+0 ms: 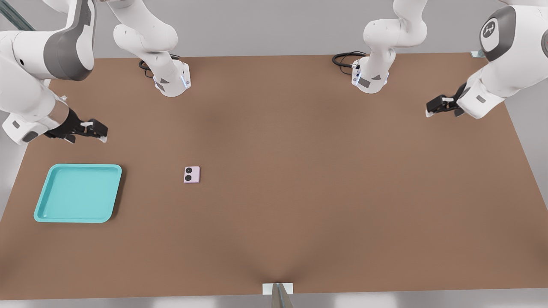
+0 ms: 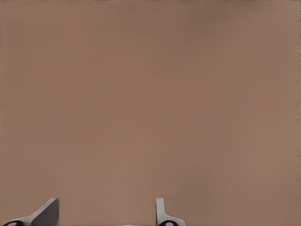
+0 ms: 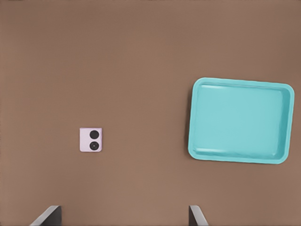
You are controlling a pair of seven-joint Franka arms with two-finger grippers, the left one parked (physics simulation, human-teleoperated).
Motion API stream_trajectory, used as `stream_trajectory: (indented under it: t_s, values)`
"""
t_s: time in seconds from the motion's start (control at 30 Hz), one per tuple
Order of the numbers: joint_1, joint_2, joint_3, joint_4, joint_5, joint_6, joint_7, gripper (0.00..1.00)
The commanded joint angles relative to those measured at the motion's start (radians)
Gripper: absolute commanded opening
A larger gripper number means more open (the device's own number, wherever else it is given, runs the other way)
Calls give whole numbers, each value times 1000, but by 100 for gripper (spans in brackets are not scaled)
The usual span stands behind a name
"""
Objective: Keep left arm still and place phone on the tray with right arm
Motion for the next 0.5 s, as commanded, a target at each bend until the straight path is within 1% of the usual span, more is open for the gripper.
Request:
stream_trajectory:
  t_s: [0.0, 0.03, 0.1, 0.17, 0.2, 0.23, 0.33, 0.43, 0.47]
  values:
    - [-11, 4, 0, 6, 8, 14, -5, 100]
    - [-7, 24, 5, 4, 8, 25, -6, 100]
    - [-5, 129, 13, -43, 8, 163, -3, 100]
    - [-5, 228, 85, -66, 3, 302, 72, 100]
    - [-5, 265, 123, -66, -1, 331, 137, 100]
    - [-4, 285, 164, -97, -1, 365, 186, 100]
    - [-4, 282, 220, -226, -1, 465, 308, 100]
    - [-5, 279, 258, -381, -1, 604, 431, 100]
    - [7, 285, 260, -413, -1, 640, 456, 100]
